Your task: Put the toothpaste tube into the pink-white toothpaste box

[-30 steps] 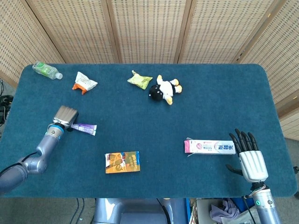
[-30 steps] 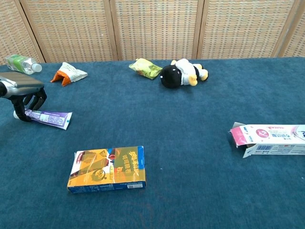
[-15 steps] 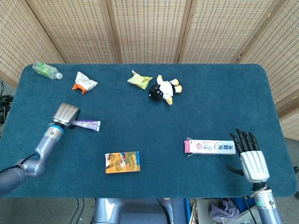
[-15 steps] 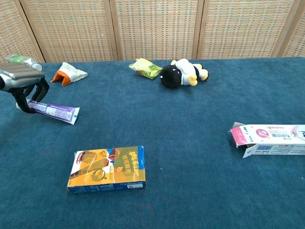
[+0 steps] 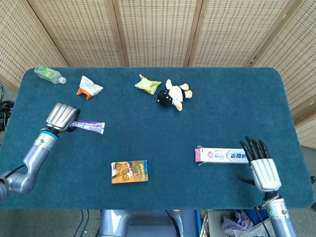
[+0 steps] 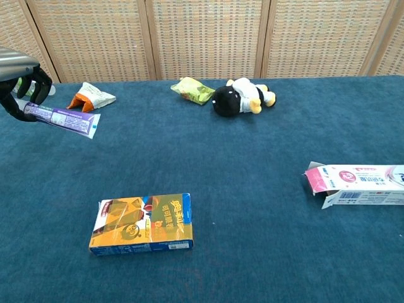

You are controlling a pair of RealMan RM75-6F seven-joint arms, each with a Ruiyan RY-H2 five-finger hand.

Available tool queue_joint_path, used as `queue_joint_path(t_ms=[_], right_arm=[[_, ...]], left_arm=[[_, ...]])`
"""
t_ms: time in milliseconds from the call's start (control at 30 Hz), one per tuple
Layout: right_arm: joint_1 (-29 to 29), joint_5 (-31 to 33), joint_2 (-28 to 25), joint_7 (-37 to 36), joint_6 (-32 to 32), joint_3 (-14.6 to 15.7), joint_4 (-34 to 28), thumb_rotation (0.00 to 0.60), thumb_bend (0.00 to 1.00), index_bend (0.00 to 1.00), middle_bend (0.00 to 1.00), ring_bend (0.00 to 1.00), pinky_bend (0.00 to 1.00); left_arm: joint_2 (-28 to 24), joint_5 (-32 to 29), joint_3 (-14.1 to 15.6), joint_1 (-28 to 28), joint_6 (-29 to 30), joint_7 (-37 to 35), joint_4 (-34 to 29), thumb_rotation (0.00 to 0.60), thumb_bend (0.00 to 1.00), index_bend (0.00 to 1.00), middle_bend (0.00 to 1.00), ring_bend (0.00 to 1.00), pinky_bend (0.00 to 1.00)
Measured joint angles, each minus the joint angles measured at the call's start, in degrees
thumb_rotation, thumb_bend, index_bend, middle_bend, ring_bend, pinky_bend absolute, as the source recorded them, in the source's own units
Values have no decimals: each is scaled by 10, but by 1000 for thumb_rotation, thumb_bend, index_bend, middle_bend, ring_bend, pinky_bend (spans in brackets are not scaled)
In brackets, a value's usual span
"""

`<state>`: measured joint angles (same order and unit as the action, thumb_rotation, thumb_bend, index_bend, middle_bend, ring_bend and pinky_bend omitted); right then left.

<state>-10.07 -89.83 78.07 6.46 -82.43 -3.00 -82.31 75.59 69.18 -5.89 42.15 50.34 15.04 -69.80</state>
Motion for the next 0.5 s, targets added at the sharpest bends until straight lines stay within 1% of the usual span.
queue_joint_path(t_ms=[167, 267, 367, 500], right_arm=[[-23, 11, -10, 8, 37, -11, -6, 600, 0, 0, 0, 0, 0], [-45, 23, -20, 19, 73, -21, -14, 600, 0, 2, 0, 0, 0], [-68, 40, -31, 35, 117, -32, -22, 600, 0, 19, 0, 0, 0], [-100, 80, -42, 63, 183, -45, -29, 600, 0, 61, 0, 0, 0]], left_arm=[[-25, 12, -3, -8, 15, -14, -28, 600, 288, 792, 670, 558, 576], [-37, 19, -5, -11, 22, -17, -44, 600, 288, 792, 670, 557, 576], [-45, 25, -5, -13, 29, -17, -58, 600, 287, 792, 670, 557, 576], [-54, 32, -6, -15, 37, -15, -75, 600, 288, 792, 670, 557, 576]])
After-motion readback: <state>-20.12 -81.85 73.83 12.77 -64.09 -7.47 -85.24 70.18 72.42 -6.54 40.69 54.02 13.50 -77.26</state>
